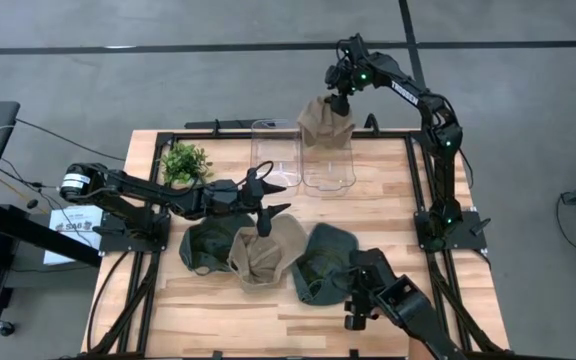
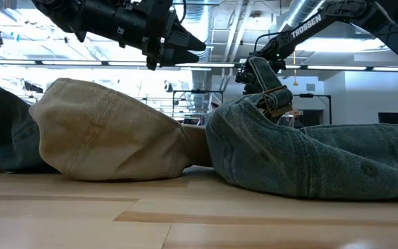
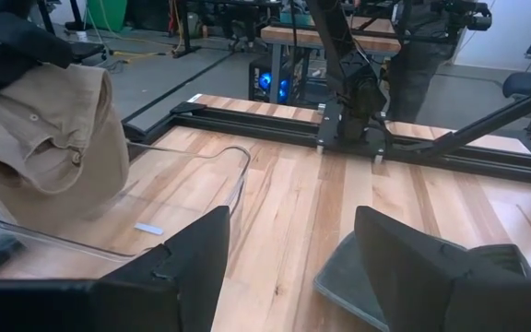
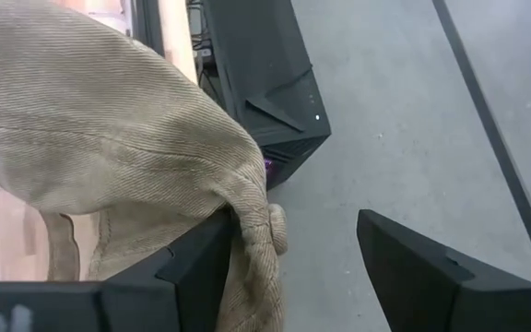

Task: Pick & Place hat
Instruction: Put the right brown cap into the right transparent bin

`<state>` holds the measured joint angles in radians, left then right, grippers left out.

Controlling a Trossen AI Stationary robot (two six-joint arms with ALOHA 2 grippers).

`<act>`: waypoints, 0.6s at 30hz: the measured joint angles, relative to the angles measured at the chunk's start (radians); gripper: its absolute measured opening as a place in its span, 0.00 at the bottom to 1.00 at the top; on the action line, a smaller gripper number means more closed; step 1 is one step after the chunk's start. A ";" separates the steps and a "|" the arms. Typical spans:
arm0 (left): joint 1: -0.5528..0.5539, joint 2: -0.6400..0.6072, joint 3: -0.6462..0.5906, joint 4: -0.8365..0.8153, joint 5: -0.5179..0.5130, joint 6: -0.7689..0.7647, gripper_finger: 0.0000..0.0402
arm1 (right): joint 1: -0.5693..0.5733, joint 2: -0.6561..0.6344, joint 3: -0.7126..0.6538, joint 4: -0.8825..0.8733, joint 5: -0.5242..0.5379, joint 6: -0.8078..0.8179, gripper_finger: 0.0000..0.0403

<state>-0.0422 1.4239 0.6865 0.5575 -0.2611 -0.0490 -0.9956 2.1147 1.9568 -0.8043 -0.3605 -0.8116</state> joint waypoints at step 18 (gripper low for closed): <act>0.026 0.000 0.000 -0.006 0.000 0.000 0.58 | -0.002 -0.002 0.000 0.079 0.030 0.000 0.67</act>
<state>-0.0166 1.4239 0.6865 0.5518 -0.2611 -0.0490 -0.9974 2.1128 1.9568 -0.7254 -0.3301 -0.8120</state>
